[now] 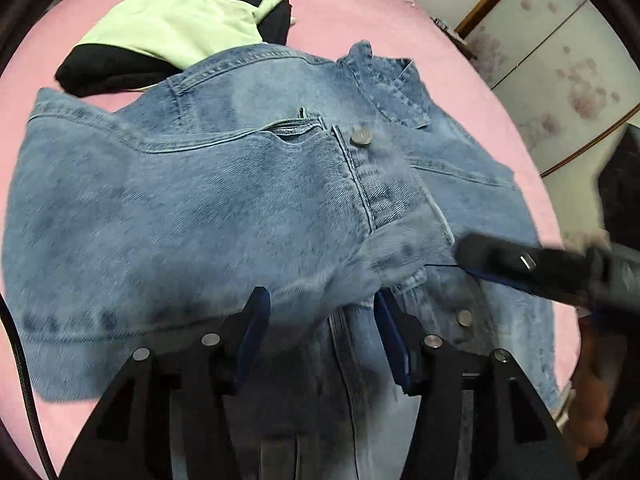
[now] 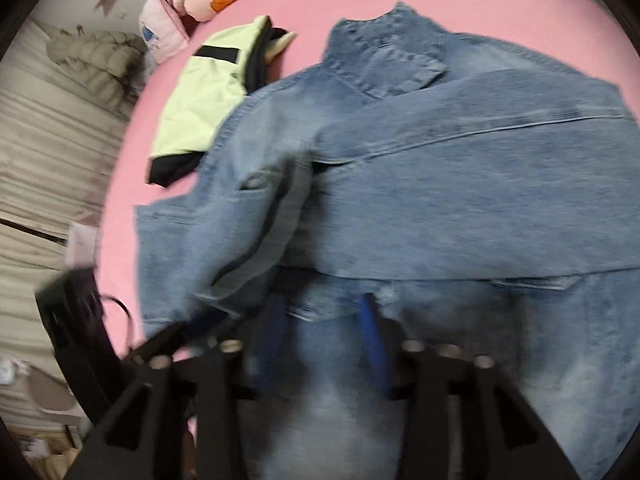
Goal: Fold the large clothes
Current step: 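Fold the sleeve across the jacket with the left tool while the right tool holds the placket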
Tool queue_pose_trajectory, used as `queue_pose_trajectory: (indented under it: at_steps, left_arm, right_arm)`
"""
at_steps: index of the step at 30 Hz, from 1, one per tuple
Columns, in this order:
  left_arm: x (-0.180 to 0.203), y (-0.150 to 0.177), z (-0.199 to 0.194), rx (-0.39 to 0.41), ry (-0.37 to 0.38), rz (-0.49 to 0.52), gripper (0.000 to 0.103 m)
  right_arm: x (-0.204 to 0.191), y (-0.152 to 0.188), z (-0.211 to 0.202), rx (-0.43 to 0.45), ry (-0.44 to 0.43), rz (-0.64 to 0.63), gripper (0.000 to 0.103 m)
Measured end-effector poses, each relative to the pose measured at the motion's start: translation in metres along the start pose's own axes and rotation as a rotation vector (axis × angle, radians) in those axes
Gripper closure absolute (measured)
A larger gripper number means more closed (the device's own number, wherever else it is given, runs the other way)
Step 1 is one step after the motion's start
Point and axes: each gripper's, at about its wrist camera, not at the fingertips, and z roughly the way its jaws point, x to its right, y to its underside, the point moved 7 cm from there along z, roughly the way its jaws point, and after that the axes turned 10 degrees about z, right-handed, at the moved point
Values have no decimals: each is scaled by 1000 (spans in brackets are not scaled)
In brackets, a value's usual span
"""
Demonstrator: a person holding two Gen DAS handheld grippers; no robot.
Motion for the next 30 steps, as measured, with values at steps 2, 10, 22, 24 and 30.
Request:
queue_pose_trajectory:
  at_steps: [2, 10, 22, 24, 30]
  left_arm:
    - [-4, 8, -15, 6, 9, -14, 50]
    - [-43, 49, -73, 33, -23, -133, 49]
    - [-99, 73, -64, 15, -96, -251, 49]
    - [-101, 71, -63, 22, -102, -245, 49]
    - [-103, 69, -60, 18, -156, -202, 49]
  right_arm:
    - [-3, -5, 10, -28, -31, 16, 56]
    - [4, -18, 30, -91, -169, 143, 55]
    - [4, -32, 53, -174, -372, 267, 51]
    - [-1, -35, 52, -153, -366, 255, 51]
    - [-5, -41, 58, -131, -258, 194, 49]
